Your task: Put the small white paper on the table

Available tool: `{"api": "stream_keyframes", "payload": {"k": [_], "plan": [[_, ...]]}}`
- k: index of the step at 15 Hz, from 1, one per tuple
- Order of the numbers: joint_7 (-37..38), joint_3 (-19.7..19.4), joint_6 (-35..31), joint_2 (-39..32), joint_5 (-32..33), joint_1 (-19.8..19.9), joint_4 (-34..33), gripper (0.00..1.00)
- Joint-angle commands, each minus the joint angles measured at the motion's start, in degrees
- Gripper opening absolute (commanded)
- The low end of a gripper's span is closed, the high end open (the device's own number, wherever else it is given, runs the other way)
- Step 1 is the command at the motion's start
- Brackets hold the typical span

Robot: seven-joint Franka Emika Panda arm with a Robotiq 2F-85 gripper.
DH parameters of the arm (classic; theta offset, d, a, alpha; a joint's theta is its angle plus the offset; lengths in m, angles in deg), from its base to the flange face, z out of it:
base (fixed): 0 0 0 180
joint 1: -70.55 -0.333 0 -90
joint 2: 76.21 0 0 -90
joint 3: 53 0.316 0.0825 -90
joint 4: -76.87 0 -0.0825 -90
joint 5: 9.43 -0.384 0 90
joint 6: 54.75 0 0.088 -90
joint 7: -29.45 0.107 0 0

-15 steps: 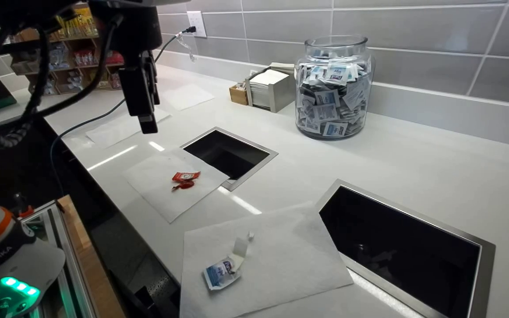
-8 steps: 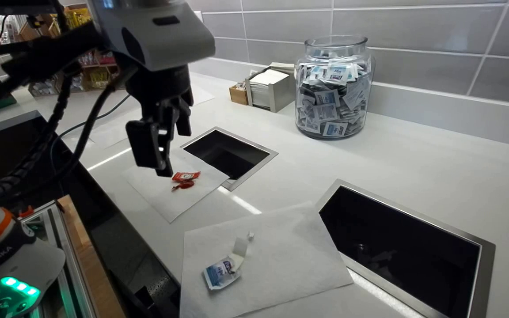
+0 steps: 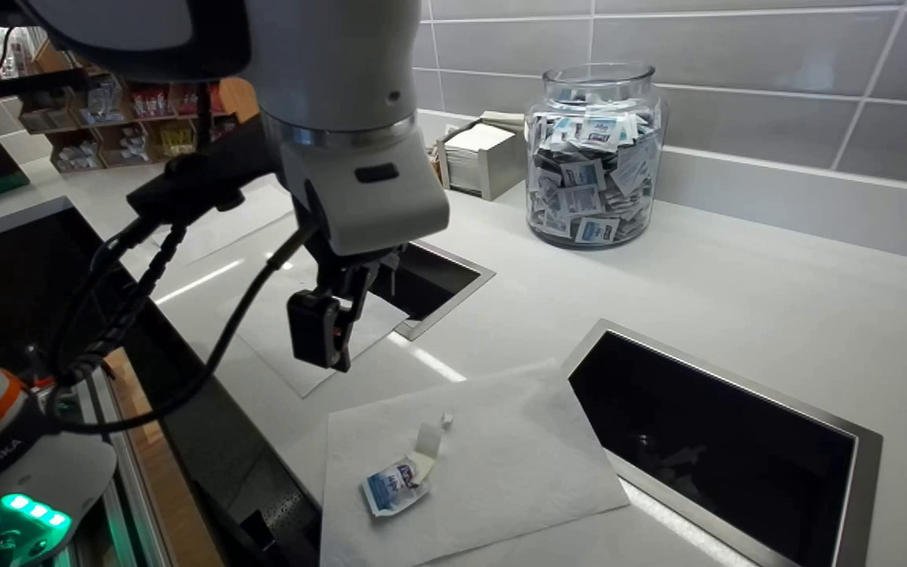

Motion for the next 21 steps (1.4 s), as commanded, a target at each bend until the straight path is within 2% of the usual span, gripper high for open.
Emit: {"api": "stream_keyframes", "payload": {"k": [1, 7, 21], "plan": [[3.1, 0.01, -2.92, -5.11, -0.66, 0.23, -2.97, 1.0], [6.62, 0.21, -6.57, -11.14, 0.59, -0.35, -5.75, 1.0], [8.11, -0.2, -7.1, -21.2, 1.16, -0.68, -9.49, 1.0]]}}
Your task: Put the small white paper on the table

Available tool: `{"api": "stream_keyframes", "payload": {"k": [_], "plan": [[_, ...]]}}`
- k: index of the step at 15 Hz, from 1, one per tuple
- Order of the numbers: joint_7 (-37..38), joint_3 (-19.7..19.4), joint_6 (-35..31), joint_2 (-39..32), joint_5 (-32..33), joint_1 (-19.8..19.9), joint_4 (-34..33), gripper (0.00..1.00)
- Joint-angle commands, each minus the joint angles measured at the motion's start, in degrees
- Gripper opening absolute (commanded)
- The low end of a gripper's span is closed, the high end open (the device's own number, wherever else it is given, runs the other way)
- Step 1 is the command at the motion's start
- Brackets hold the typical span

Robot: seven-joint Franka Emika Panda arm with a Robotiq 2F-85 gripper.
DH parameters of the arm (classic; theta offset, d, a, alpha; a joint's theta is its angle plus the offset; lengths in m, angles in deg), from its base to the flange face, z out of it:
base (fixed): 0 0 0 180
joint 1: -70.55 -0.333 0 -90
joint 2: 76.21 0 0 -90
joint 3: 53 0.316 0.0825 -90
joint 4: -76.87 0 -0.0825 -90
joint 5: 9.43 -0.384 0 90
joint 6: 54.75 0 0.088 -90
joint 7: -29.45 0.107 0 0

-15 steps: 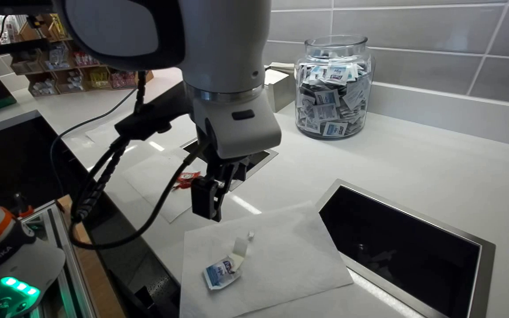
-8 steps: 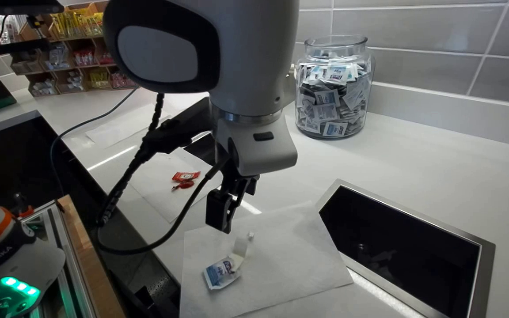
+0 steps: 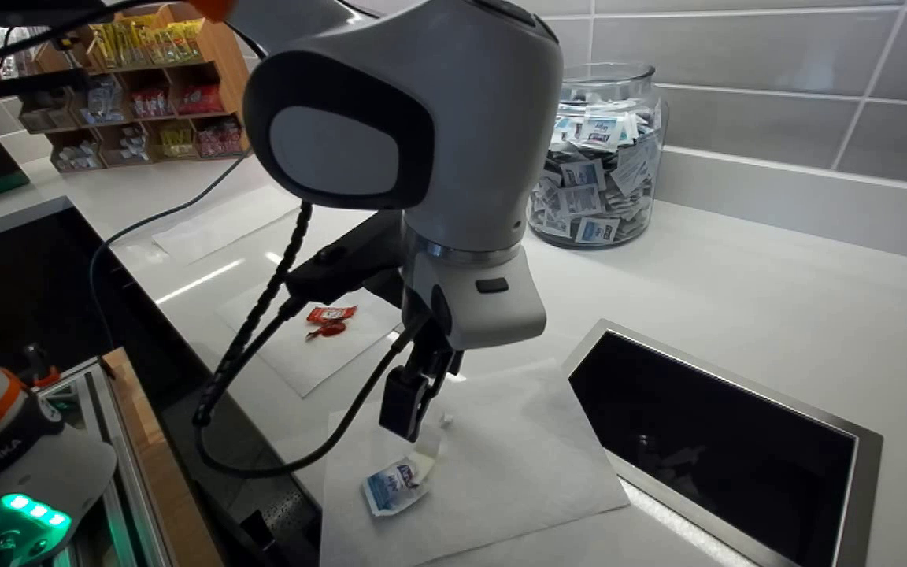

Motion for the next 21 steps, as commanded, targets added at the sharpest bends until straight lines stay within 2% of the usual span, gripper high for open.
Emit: {"api": "stream_keyframes", "payload": {"k": [1, 8, 9, 10, 12, 21], "plan": [[0.95, -0.38, -1.01, -2.72, 0.5, -0.25, -1.02, 1.0], [0.76, -0.83, -0.64, -5.63, 0.68, -0.02, -2.06, 1.0], [0.78, -0.91, -0.59, -5.92, 0.69, -0.01, -2.16, 0.97], [0.75, -0.96, -0.55, -6.2, 0.65, 0.01, -2.28, 0.77], [0.72, -1.07, -0.38, -6.63, 0.66, 0.03, -2.62, 0.71], [0.7, -1.26, -0.12, -7.16, 0.81, -0.02, -3.83, 0.01]]}}
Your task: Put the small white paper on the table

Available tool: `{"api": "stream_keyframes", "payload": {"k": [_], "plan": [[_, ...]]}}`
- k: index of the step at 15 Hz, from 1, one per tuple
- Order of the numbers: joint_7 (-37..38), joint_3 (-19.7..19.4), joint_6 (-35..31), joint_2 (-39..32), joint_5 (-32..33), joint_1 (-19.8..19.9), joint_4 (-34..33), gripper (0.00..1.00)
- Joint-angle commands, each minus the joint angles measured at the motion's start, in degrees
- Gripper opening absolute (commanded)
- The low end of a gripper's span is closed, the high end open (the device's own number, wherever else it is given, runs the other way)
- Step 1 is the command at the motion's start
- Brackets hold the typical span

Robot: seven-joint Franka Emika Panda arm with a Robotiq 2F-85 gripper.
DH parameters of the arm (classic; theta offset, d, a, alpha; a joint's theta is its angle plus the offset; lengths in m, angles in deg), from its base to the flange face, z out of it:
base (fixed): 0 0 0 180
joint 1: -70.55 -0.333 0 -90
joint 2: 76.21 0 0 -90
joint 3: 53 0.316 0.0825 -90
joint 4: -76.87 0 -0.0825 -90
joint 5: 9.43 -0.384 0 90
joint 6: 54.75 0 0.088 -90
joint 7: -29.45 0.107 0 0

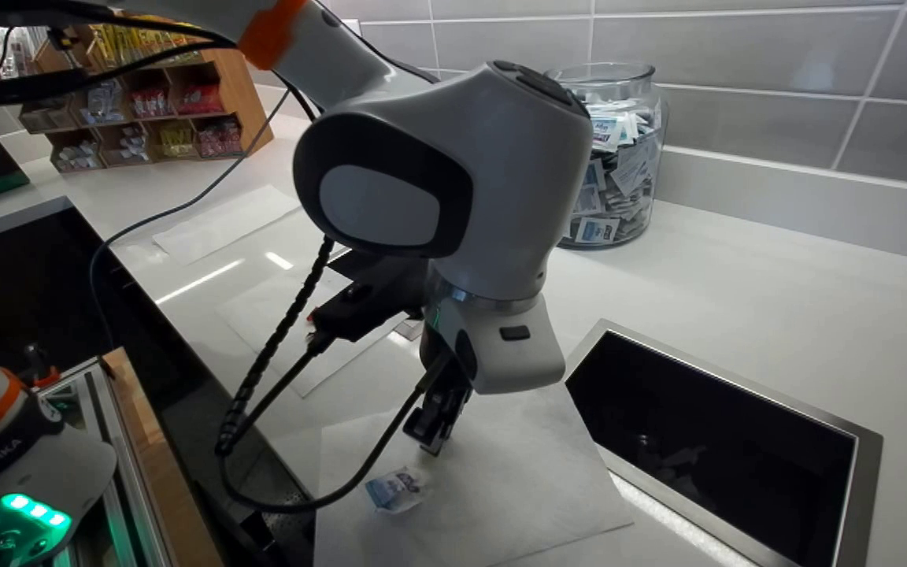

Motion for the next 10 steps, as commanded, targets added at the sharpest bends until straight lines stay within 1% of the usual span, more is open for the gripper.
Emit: {"api": "stream_keyframes", "payload": {"k": [1, 4, 8, 10], "plan": [[0.7, -0.41, -0.13, -0.68, 0.81, -0.12, -0.79, 0.0], [0.57, -0.4, -0.62, 0.0, 0.73, -0.17, -0.7, 0.0], [0.22, -0.47, -1.53, 2.84, 0.81, -0.39, 0.38, 0.0], [0.02, -0.4, -1.02, 3.62, 0.66, -0.27, 0.37, 0.0]]}}
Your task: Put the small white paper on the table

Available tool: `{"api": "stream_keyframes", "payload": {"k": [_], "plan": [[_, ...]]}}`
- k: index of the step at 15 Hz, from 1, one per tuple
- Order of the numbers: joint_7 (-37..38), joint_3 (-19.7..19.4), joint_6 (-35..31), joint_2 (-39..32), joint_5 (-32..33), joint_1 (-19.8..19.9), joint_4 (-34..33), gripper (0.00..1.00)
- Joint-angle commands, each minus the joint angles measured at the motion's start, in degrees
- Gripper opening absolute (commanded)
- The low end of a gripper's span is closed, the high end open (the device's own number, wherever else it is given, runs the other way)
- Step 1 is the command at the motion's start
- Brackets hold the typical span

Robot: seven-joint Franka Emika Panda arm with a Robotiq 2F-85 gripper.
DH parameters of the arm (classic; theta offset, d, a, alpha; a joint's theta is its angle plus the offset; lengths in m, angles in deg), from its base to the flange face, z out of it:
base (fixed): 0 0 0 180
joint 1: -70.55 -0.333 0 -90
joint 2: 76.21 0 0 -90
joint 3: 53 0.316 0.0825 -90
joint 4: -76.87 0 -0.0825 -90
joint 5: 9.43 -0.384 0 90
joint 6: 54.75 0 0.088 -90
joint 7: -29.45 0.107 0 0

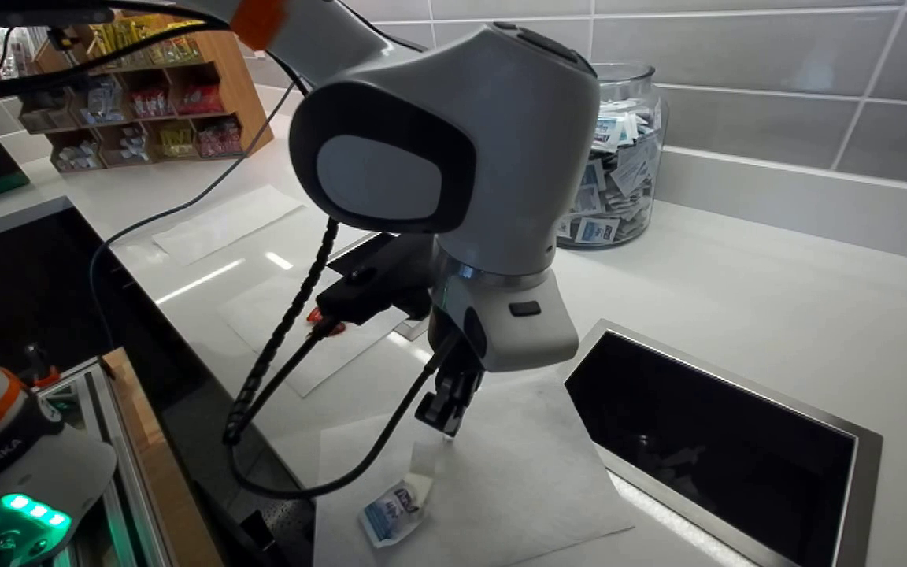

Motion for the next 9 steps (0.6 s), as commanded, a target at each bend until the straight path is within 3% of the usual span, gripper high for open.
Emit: {"api": "stream_keyframes", "payload": {"k": [1, 2, 9], "plan": [[-0.27, -0.27, -0.58, 2.39, 0.42, -0.11, 1.35, 0.24], [-0.08, -0.41, -0.13, 2.5, 0.91, -0.15, 1.28, 0.26], [-0.31, -0.83, 0.62, 2.03, 2.71, -0.04, 1.68, 0.78]]}}
